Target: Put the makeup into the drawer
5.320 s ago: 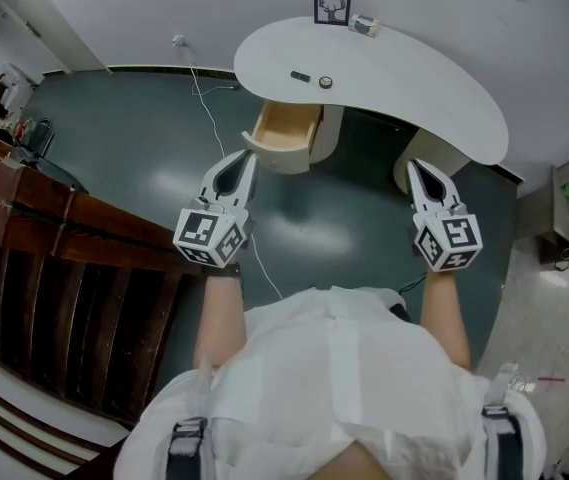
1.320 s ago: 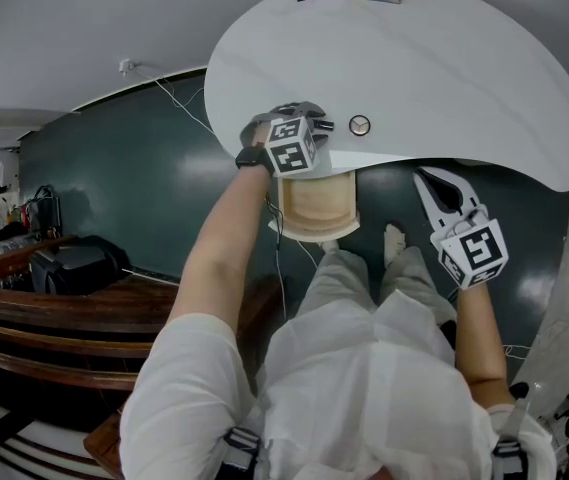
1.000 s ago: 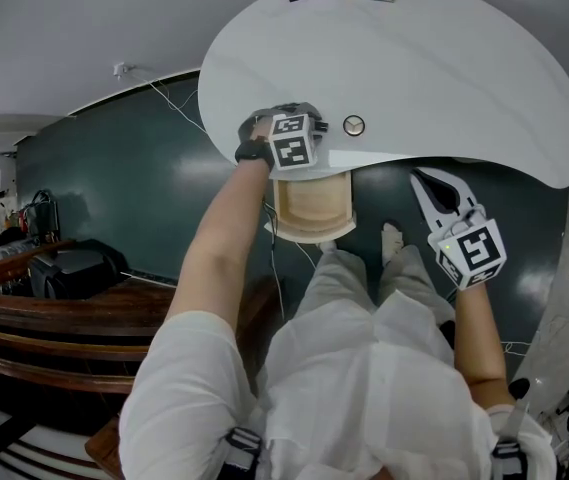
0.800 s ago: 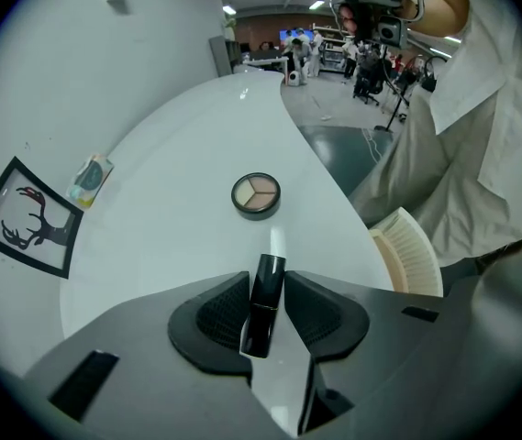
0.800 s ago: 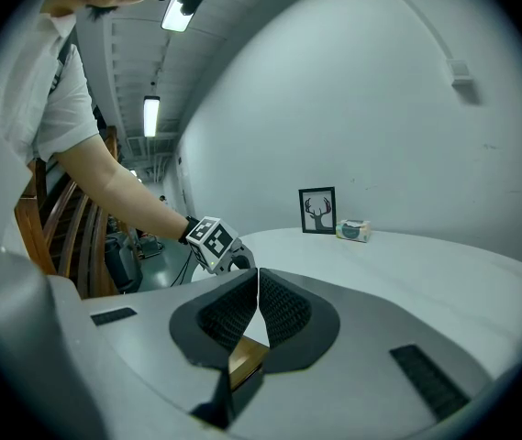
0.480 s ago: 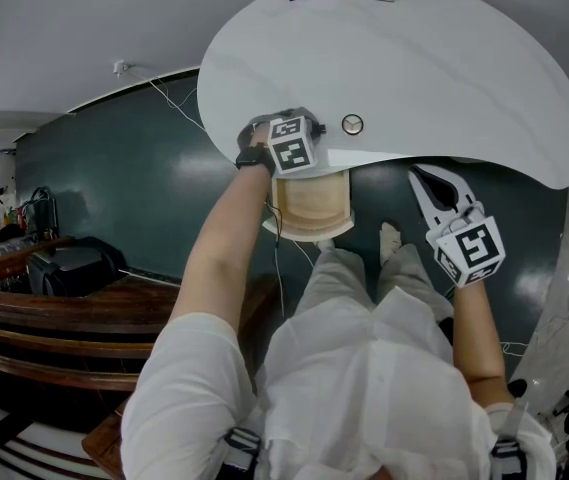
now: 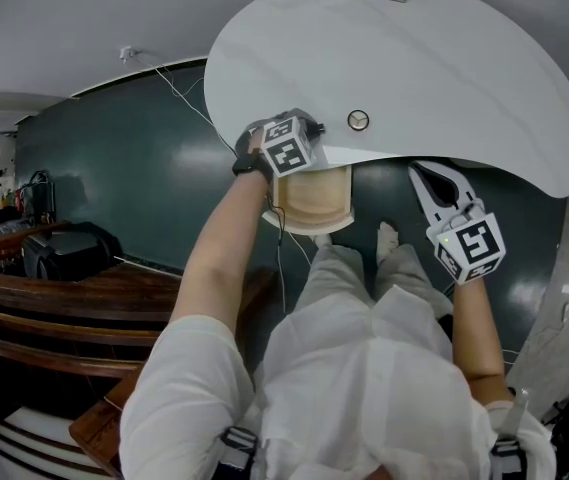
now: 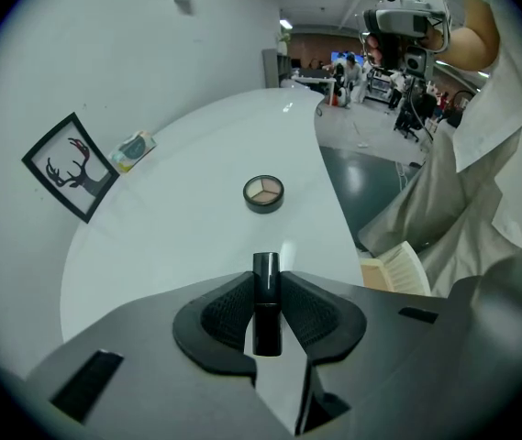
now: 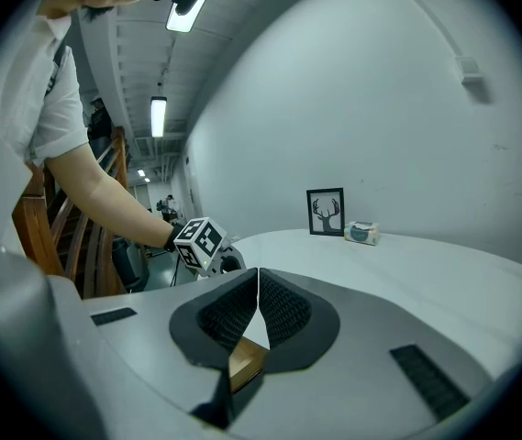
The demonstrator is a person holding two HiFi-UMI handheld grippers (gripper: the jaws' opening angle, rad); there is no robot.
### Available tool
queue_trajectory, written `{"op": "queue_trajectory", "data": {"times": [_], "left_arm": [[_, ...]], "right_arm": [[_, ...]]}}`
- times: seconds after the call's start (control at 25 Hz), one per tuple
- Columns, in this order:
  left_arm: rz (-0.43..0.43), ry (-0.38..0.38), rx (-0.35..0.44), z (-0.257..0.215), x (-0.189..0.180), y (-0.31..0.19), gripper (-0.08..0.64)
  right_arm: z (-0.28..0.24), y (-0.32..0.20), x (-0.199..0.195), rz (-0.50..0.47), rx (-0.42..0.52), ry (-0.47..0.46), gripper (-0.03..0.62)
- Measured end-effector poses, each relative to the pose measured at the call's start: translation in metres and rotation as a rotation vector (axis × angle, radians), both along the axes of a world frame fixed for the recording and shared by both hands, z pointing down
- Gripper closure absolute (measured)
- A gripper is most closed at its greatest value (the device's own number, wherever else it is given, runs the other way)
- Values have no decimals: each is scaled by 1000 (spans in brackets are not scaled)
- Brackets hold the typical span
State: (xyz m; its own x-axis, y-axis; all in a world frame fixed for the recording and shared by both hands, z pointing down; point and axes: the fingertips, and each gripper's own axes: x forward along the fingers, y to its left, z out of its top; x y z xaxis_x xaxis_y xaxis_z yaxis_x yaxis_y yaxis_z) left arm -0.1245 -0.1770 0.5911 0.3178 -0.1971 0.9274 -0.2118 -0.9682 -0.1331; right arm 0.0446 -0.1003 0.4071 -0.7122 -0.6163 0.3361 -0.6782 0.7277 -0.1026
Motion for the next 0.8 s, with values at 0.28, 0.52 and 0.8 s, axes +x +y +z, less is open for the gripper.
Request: {"op": "queue_trajectory", "data": {"times": [0.28,0.52,0.8], "left_arm": [[-38,24,-10,-8,-4,23,462],[-66,45,-50,-8,-1,48,462],[-90,51,-115,1,-1,79,462]], "right_arm": [[-7,0,-9,-43,14,-4,581],[-3,2,-12,-75,4,1,581],[0,3,-18,-114,-2,-2,581]]}}
